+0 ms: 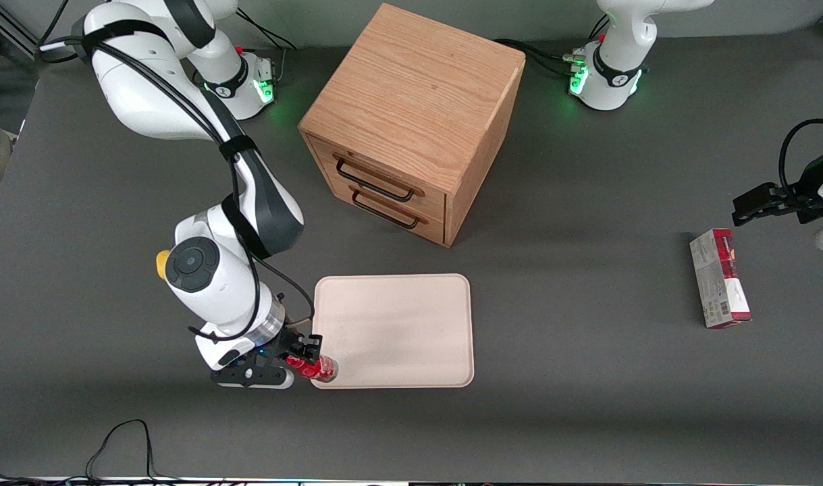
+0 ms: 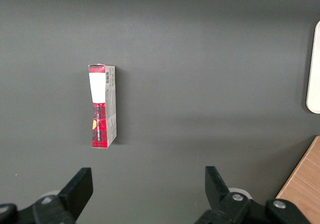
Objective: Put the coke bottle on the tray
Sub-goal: 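Lower the bottle onto the tray and open the right gripper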
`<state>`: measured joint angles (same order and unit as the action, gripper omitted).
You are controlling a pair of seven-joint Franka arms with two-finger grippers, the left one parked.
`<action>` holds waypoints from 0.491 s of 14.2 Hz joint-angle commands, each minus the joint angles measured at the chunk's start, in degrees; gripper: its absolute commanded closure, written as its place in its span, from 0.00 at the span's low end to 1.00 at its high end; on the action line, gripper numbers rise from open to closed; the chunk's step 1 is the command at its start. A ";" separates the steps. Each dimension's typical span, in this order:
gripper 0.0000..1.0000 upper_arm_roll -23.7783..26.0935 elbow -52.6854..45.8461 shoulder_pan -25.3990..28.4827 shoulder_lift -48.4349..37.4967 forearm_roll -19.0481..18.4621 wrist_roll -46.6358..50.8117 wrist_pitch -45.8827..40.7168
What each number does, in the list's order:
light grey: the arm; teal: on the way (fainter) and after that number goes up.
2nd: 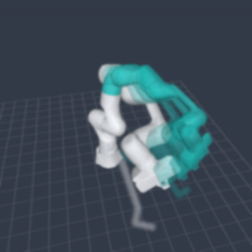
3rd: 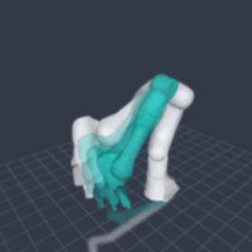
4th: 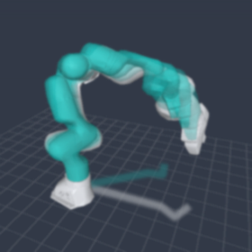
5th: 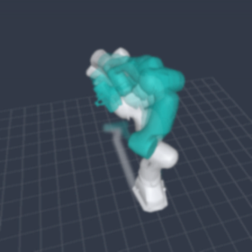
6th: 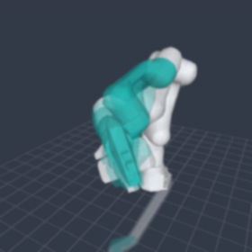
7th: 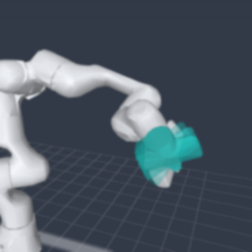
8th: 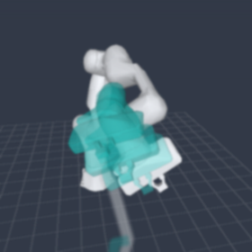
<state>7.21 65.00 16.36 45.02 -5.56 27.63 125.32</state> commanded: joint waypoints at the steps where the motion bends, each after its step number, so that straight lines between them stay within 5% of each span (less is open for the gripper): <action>1: 1.00 -0.09 0.74 0.34 0.41 -0.94 0.06 2.82; 7: 1.00 -0.09 0.91 0.25 1.82 -0.94 0.06 5.11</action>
<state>7.21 66.06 16.37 47.07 -5.69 27.63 129.38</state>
